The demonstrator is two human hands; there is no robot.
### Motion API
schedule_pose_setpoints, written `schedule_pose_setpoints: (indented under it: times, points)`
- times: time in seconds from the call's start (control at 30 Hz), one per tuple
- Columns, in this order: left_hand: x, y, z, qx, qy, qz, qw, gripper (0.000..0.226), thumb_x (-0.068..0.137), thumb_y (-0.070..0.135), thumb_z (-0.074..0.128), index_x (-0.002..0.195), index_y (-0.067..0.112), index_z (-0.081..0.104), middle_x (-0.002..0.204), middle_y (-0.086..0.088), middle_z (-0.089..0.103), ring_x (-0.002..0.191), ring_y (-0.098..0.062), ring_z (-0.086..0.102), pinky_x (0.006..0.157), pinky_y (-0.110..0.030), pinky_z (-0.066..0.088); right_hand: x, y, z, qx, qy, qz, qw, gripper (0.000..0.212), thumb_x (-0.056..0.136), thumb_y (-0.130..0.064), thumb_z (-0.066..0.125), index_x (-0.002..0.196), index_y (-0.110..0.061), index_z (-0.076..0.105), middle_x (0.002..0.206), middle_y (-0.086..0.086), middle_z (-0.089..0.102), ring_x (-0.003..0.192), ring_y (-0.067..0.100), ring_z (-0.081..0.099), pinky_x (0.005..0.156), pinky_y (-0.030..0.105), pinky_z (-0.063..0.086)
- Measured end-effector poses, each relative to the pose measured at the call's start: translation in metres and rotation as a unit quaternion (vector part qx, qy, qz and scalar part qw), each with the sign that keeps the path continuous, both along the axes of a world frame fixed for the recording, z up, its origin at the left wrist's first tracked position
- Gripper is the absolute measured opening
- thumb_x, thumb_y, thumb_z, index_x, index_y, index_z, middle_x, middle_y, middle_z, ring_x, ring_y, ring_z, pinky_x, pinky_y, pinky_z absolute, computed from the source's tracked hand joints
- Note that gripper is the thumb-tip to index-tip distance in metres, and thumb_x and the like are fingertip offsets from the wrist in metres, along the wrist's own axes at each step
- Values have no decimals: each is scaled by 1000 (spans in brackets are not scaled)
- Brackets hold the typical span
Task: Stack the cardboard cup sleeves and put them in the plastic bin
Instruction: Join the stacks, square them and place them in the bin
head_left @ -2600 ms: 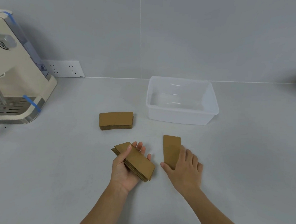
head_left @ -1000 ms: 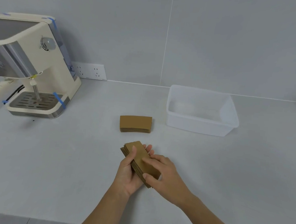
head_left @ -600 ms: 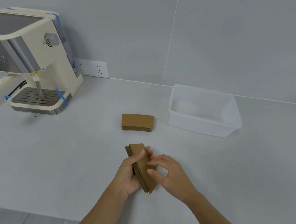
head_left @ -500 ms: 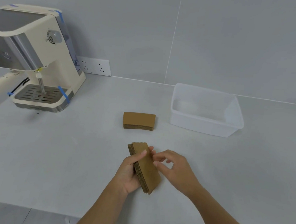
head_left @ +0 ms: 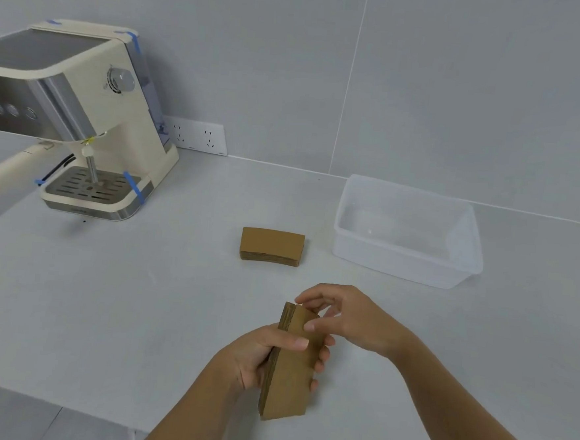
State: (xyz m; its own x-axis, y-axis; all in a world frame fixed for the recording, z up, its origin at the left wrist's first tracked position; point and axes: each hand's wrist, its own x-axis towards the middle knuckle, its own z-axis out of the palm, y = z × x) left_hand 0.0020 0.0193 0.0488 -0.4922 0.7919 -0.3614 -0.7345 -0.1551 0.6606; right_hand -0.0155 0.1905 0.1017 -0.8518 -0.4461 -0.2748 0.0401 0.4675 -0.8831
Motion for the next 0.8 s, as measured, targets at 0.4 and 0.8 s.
schedule_pose_setpoints:
  times: [0.4, 0.8]
  points:
    - [-11, 17, 7, 15, -65, 78, 995, 64, 67, 36, 76, 121, 5, 60, 115, -20, 63, 100, -36, 62, 84, -48, 52, -16, 38, -11, -135, -72, -91, 984, 29, 73, -3, 73, 98, -10, 62, 90, 6, 68, 84, 17, 65, 75, 24, 52]
    - [-14, 12, 13, -118, 65, 349, 928, 32, 80, -1, 62, 111, -5, 59, 107, -17, 68, 92, -23, 69, 72, -26, 57, -30, 47, -25, -254, -70, -298, 918, 25, 74, -3, 70, 97, -8, 62, 93, 9, 72, 85, 21, 67, 75, 26, 49]
